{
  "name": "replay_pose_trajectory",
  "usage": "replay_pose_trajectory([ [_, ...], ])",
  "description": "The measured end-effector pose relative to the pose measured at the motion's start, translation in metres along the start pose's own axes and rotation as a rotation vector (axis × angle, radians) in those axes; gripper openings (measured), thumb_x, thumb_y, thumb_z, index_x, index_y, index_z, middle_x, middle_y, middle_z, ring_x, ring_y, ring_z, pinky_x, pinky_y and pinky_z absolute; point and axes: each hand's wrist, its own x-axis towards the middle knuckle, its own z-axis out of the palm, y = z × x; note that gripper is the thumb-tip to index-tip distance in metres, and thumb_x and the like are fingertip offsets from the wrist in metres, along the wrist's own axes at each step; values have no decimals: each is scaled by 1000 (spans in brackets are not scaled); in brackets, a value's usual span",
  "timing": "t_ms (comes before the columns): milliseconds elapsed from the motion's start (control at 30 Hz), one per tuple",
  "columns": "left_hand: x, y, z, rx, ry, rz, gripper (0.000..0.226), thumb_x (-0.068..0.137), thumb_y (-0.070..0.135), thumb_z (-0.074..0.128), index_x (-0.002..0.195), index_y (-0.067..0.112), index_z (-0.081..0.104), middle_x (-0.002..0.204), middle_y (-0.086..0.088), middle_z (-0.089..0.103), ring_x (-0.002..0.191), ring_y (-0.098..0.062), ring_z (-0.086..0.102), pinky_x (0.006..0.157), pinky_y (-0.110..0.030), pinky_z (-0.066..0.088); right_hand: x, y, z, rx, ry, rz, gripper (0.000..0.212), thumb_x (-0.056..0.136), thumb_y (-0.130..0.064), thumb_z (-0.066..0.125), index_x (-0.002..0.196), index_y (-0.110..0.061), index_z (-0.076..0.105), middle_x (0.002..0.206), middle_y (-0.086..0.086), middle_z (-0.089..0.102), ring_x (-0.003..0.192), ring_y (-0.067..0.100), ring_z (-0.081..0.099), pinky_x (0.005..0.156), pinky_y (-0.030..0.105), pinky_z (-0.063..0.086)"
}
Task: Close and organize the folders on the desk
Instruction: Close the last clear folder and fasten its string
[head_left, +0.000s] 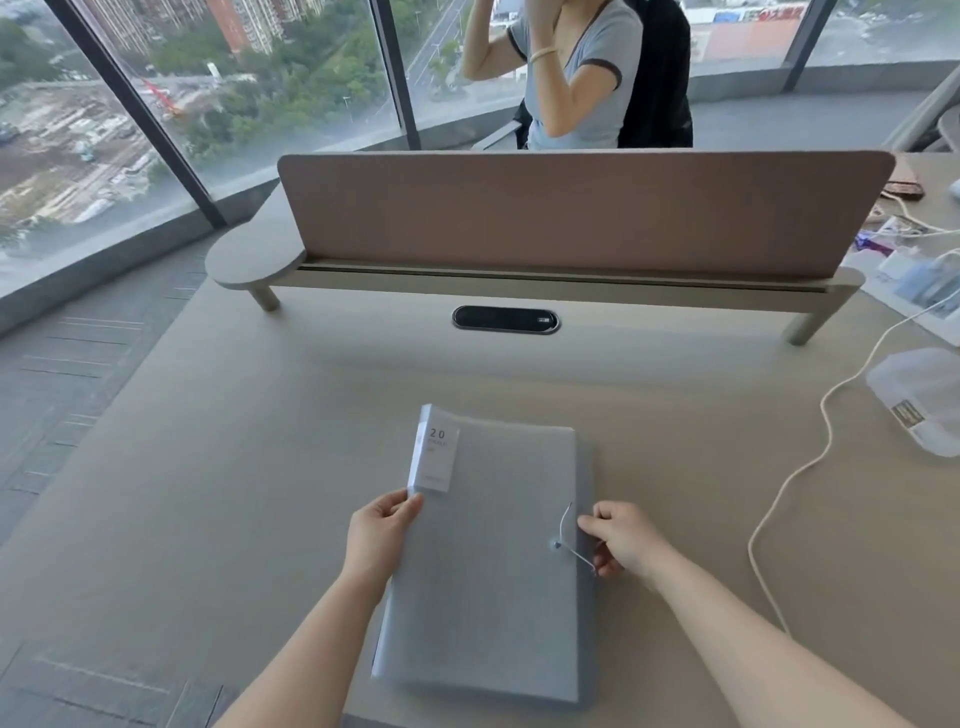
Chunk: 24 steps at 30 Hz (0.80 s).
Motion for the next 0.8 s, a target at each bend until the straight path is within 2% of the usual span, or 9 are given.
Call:
replay_pose_trajectory([
  [233, 17, -7, -1, 80, -44, 5, 18, 90, 23, 70, 105, 17, 76, 89, 1, 80, 87, -18, 75, 88, -41, 58, 5, 2, 7, -59, 59, 8, 30, 95, -15, 53, 69, -15, 40, 63, 11, 51, 40, 18, 52, 36, 23, 42],
  [333, 21, -6, -1, 104, -55, 0, 14, 88, 24, 72, 101, 20, 77, 90, -2, 79, 92, -22, 75, 91, -45, 58, 9, 6, 10, -104, 87, 20, 30, 96, -17, 53, 68, -15, 41, 62, 11, 54, 41, 20, 54, 36, 23, 43],
  [467, 19, -4, -2, 142, -67, 17, 8, 87, 26, 73, 93, 25, 77, 88, 1, 79, 88, -20, 75, 89, -44, 58, 10, 10, 17, -156, 139, 30, 28, 94, -19, 54, 69, -15, 41, 64, 13, 56, 44, 23, 56, 41, 27, 46],
  [500, 20, -4, -3, 150, -65, 16, 12, 85, 29, 74, 95, 24, 77, 89, 1, 79, 88, -20, 74, 90, -46, 57, 10, 10, 19, -171, 155, 31, 27, 93, -20, 54, 70, -15, 41, 64, 13, 57, 45, 23, 57, 42, 28, 47],
  [567, 22, -7, -5, 174, -73, 1, 36, 76, 44, 75, 106, 24, 75, 97, 1, 77, 93, -19, 73, 92, -47, 56, 9, 8, 21, -212, 183, 34, 26, 91, -22, 55, 70, -16, 41, 63, 10, 58, 46, 24, 57, 46, 30, 47],
  [667, 24, -10, -8, 187, -99, -54, 71, 68, 59, 73, 128, 21, 63, 120, -1, 70, 106, -18, 68, 100, -44, 52, 7, 9, 22, -306, 233, 38, 26, 86, -32, 58, 72, -18, 42, 63, 1, 58, 52, 23, 58, 55, 30, 44],
  [733, 26, -11, -9, 176, -118, -94, 80, 69, 60, 72, 136, 18, 57, 126, -1, 67, 109, -20, 67, 101, -44, 50, 5, 8, 22, -390, 280, 36, 20, 85, -36, 60, 82, -19, 49, 73, -1, 64, 65, 22, 61, 58, 31, 42],
  [800, 30, -13, -12, 191, -142, -115, 86, 63, 67, 70, 134, 20, 58, 124, -2, 69, 110, -24, 67, 101, -47, 51, 4, 6, 23, -438, 333, 32, 20, 85, -36, 60, 94, -18, 53, 82, -2, 63, 74, 23, 59, 57, 31, 39],
])
